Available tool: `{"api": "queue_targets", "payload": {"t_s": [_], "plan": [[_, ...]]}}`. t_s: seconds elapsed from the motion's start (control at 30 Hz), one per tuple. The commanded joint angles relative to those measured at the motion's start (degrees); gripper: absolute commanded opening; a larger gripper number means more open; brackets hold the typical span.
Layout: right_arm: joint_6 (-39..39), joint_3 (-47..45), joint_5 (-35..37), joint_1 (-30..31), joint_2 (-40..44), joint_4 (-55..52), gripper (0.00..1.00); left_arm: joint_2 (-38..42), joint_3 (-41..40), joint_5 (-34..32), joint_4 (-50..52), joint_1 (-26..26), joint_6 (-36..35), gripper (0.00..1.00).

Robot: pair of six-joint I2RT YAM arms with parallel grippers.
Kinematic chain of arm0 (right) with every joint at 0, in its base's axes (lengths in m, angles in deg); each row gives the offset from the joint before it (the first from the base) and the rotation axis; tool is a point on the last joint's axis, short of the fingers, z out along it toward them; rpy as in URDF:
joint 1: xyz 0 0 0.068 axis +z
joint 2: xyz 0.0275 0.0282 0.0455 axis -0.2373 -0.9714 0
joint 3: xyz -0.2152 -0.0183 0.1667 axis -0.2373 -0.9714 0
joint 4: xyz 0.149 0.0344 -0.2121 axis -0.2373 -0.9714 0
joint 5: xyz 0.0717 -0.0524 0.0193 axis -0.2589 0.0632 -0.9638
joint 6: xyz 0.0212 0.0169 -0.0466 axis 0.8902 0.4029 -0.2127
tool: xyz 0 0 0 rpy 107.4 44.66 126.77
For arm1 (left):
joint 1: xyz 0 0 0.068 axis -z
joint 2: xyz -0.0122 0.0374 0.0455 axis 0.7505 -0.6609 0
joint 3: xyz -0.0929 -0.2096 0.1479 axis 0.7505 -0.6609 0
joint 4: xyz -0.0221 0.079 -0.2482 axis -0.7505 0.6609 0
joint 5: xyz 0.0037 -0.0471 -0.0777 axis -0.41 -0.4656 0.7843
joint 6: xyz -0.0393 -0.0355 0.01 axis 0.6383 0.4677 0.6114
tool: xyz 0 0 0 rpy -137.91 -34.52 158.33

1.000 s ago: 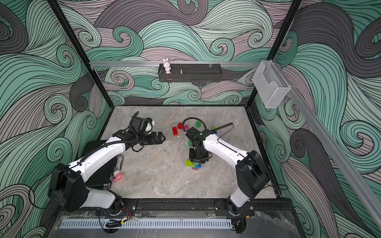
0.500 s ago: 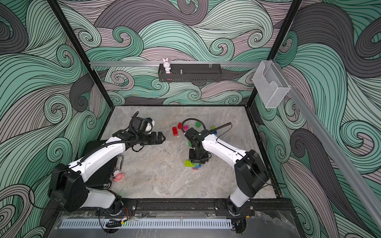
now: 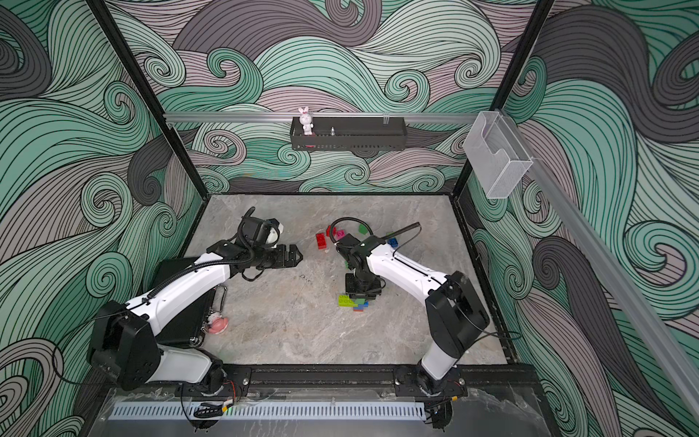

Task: Assemble the number 4 with lego
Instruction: Assemble the lego brick with the lego brick.

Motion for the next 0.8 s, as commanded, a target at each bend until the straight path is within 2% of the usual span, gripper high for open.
{"api": "queue_targets", "payload": {"t_s": [0.0, 0.13, 0.27, 0.37, 0.47, 0.57, 0.63, 0.77], "plan": [[-2.44, -4.22, 3.92, 0.80, -4.93, -4.64, 0.00, 1.32, 0.22, -0.90, -0.13, 0.19, -0.75, 0.99], [-2.02, -3.45, 3.44, 0.83, -4.80, -3.78, 0.00, 0.89, -0.04, 0.14, -0.66, 0.19, -0.50, 0.99], [-1.78, -2.10, 1.82, 0.80, -4.82, -3.30, 0.00, 0.07, -1.91, 5.88, -4.02, 1.22, -0.60, 0.99], [-1.22, -1.59, -0.34, 0.85, -4.49, -2.11, 0.00, -1.16, -2.88, 6.51, -5.39, 4.88, -1.82, 0.99], [-1.20, -2.00, -0.23, 0.86, -4.96, -1.55, 0.00, -6.36, -1.25, 10.19, -4.12, 9.13, -3.37, 0.96], [-1.16, -3.01, -0.12, 0.80, -4.52, -0.85, 0.00, -10.95, 2.52, 14.68, -0.27, 12.59, -5.87, 0.90], [-1.37, -3.27, 0.37, 0.77, -4.08, -0.76, 0.00, -14.45, 5.20, 16.33, 2.66, 14.31, -6.68, 0.81], [-2.49, -3.56, -0.66, 0.73, -2.58, 0.93, 0.00, -19.66, 7.92, 21.94, 4.84, 15.62, -8.33, 0.67]]}}
